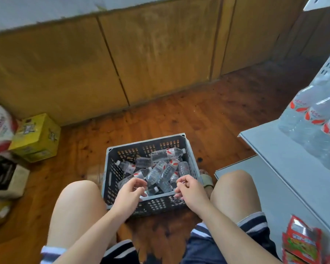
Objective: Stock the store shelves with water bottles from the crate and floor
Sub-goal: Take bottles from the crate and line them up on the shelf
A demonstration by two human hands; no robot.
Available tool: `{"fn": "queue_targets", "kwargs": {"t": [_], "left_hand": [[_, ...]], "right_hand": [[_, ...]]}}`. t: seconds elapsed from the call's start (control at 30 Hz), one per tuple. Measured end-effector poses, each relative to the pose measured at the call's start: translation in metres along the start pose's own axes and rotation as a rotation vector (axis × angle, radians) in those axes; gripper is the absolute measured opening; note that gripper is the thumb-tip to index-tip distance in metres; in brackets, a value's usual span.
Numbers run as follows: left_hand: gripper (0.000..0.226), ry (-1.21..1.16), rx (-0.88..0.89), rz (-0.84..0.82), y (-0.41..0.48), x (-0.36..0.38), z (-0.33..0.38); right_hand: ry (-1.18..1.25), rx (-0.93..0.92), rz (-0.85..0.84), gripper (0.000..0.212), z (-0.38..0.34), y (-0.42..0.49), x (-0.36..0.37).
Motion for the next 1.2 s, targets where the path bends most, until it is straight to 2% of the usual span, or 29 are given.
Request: {"fn": "queue_targets", "kwargs": {"t": [0.2, 0.4, 0.73, 0.87, 1.0, 1.2], "left_hand": [[0.021, 0.015, -0.166, -0.009, 0.007, -0.021, -0.059], [0.018, 0.058, -0.222, -0.003, 0.054, -0.055, -0.095], [0.015, 0.246, -0.278, -0.121, 0.181, -0.054, -0.156], [0.034, 0.378, -0.316, -0.191, 0.241, -0.053, -0.192], [0.059, 0.580, -0.293, -0.222, 0.293, -0.045, -0.222], [0.076, 0.831, -0.375, -0.326, 0.337, -0.018, -0.257]], "right_hand": [[-0.116, 0.003, -0.160, 0.010, -0.009, 0.014, 0.038], [-0.158, 0.069, -0.214, 0.009, -0.027, 0.060, 0.074], [-0.245, 0.374, -0.232, 0.013, 0.016, 0.205, 0.150], [-0.298, 0.448, -0.281, 0.012, 0.034, 0.266, 0.176], [-0.451, 0.385, -0.391, 0.011, 0.053, 0.321, 0.199], [-0.470, 0.423, -0.415, 0.010, 0.082, 0.357, 0.208]]}}
Point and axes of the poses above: each hand's wrist, its own y-axis towards the middle knuckle, its own x-axis out of the palm, z = x × y, the point moved 2 cm from there along y, towards the middle knuckle, and after that the axes turned 3 degrees about -z, right-handed, at the moved point
